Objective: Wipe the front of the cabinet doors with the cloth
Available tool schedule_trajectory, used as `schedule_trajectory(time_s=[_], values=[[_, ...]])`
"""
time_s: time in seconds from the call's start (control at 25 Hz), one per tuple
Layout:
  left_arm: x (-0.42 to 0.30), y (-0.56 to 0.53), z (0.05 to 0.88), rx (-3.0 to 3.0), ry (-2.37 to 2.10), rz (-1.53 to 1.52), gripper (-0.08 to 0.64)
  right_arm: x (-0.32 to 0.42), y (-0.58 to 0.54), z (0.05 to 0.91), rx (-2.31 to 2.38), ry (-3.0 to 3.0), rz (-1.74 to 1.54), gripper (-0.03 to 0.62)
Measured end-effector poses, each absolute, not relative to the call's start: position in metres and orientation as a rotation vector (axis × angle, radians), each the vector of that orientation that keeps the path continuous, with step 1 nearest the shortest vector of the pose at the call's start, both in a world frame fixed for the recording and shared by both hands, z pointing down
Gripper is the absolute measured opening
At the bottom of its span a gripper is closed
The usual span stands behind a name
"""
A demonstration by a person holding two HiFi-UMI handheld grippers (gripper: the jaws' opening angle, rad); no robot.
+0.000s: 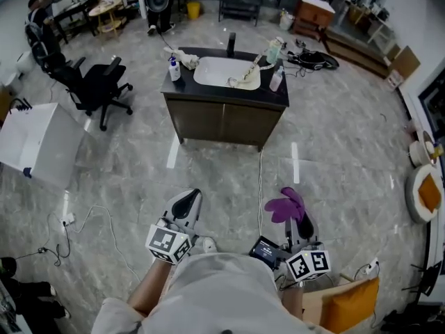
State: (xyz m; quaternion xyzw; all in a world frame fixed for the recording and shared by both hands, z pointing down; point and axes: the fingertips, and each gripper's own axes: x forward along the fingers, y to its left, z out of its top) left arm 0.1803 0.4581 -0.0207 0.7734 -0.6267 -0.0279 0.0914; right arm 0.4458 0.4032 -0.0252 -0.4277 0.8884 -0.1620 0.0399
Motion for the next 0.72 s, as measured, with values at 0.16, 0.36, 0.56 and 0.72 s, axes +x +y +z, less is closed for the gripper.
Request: schedule_trajectory(time_s=[0.16, 0.36, 0.56, 0.72], values=[[0.153, 0.444, -0.006, 2.212, -1.885, -0.088, 0.017, 0.439, 0.378, -0.026, -1.357, 2.728, -0.483, 0.133], [0.142, 0.402, 0.003, 2.205, -1.888, -0.080, 0.017, 0.428, 0.335, -0.014, -1.354, 2.755, -0.509, 0.133], [0.138, 0.345, 0.000, 2.185, -1.897, -0.102, 0.017, 0.412, 0.266, -0.003, -1.308, 2.794, -0.535, 0.133], [0.125, 0.297, 0.002, 2.158, -1.935, -0.043, 0.017, 0.397, 0.198, -0.001, -1.229, 2.823, -0.522, 0.133]])
